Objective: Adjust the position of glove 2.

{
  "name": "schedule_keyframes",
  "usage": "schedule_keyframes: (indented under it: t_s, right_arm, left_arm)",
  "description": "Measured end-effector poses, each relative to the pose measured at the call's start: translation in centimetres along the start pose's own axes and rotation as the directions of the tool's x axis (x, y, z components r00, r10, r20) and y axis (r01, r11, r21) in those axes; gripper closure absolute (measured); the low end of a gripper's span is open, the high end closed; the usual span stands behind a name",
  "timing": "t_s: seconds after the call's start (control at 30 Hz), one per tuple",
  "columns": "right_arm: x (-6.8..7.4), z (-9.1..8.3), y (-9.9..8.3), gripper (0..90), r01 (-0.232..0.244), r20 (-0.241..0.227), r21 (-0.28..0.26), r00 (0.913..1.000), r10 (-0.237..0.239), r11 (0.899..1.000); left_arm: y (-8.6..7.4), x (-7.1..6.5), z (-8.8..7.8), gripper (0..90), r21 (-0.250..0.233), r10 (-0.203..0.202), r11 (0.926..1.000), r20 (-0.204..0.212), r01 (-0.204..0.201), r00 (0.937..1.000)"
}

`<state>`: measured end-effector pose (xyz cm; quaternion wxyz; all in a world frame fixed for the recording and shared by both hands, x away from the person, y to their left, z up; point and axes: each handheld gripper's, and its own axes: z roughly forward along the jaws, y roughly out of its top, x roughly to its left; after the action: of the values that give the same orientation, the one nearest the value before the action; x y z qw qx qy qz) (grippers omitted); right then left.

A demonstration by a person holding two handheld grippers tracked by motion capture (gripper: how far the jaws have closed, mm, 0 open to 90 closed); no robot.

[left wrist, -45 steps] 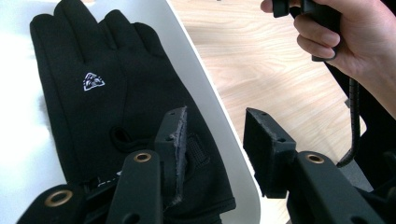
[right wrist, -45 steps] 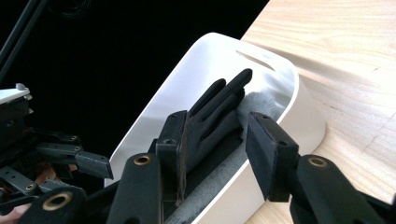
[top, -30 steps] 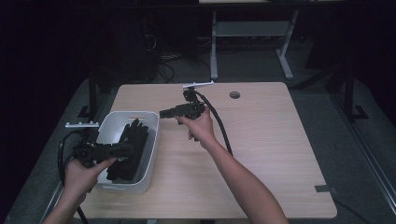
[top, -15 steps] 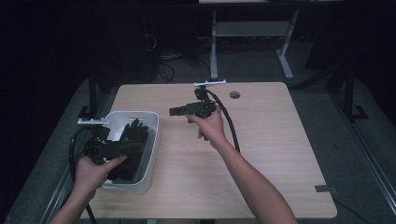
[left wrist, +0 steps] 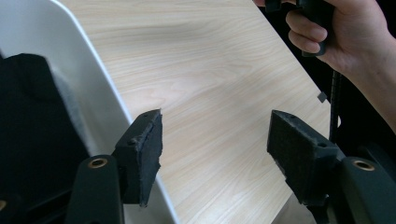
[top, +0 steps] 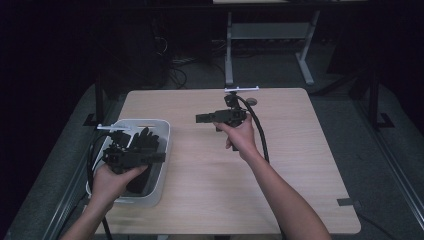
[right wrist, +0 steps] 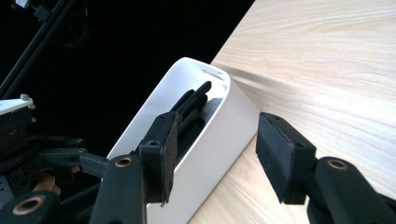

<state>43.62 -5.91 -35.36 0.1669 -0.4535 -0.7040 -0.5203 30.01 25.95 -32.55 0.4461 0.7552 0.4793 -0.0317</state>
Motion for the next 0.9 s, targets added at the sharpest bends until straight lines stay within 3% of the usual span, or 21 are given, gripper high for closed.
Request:
schedule_keyframes:
  t_s: [0.4, 0.9]
  right_arm:
    - [-1.6, -2.8, -0.8, 46.9, -0.02, 0.023, -0.029, 0.9995, 0.021, 0.999]
    - [-2.8, -4.8, -1.6, 46.6, -0.047, 0.029, -0.058, 0.9984, 0.049, 0.997]
  left_arm:
    - [0.6, -1.2, 1.8, 30.9, 0.018, 0.022, 0.9996, 0.017, -0.023, 0.9996]
    - [1.0, -2.2, 3.4, 29.9, 0.035, 0.042, 0.9985, 0.032, -0.043, 0.9986]
